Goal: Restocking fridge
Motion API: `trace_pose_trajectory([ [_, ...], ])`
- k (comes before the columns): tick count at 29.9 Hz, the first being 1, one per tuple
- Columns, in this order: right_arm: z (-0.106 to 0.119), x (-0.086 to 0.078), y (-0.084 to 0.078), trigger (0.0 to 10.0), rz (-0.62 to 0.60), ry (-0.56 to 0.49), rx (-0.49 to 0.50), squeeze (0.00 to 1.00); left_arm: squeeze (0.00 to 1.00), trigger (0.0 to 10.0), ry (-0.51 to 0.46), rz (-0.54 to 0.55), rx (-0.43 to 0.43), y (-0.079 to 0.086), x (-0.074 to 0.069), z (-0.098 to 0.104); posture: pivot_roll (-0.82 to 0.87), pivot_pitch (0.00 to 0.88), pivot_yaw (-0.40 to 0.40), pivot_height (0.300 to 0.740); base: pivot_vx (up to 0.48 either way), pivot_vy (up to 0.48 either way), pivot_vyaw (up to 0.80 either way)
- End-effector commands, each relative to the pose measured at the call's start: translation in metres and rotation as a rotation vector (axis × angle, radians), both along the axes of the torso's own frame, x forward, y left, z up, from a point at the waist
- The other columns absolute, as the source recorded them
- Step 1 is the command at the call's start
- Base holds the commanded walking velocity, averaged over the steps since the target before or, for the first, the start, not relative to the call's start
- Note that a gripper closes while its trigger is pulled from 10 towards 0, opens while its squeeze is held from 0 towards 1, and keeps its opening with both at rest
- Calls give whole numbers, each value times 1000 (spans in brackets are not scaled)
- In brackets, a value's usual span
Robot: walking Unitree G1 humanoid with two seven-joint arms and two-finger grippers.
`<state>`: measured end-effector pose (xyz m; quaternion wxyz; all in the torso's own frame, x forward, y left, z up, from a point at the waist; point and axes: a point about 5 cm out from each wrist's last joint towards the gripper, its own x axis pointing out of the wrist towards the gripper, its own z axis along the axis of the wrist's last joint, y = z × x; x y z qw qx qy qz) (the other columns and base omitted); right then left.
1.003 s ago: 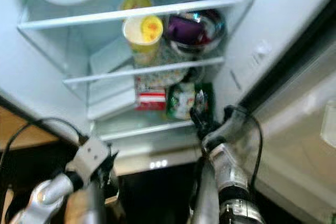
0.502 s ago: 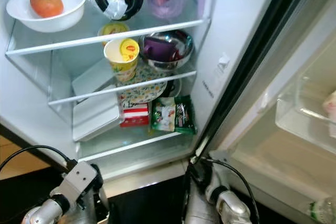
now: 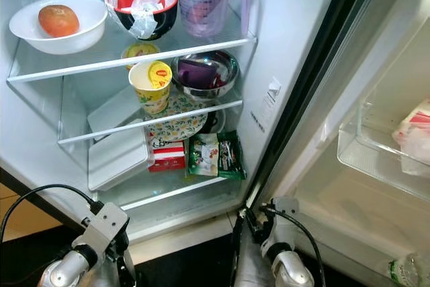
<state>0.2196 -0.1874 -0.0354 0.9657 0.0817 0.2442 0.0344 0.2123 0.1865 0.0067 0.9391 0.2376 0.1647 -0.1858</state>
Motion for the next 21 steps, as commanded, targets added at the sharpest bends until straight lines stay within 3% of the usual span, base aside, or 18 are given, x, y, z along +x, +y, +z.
trace_pose_trajectory([
  [1,-3,-6,-7,10000,-31,13,-27,0,259,10000,13,0,6,-2,-4,-5,-10,81,-39,542,0,0,0],
  [21,-6,-14,-18,10000,-48,28,-55,0,259,10000,-1,-10,-7,-8,0,-11,-32,75,-49,616,0,0,0],
])
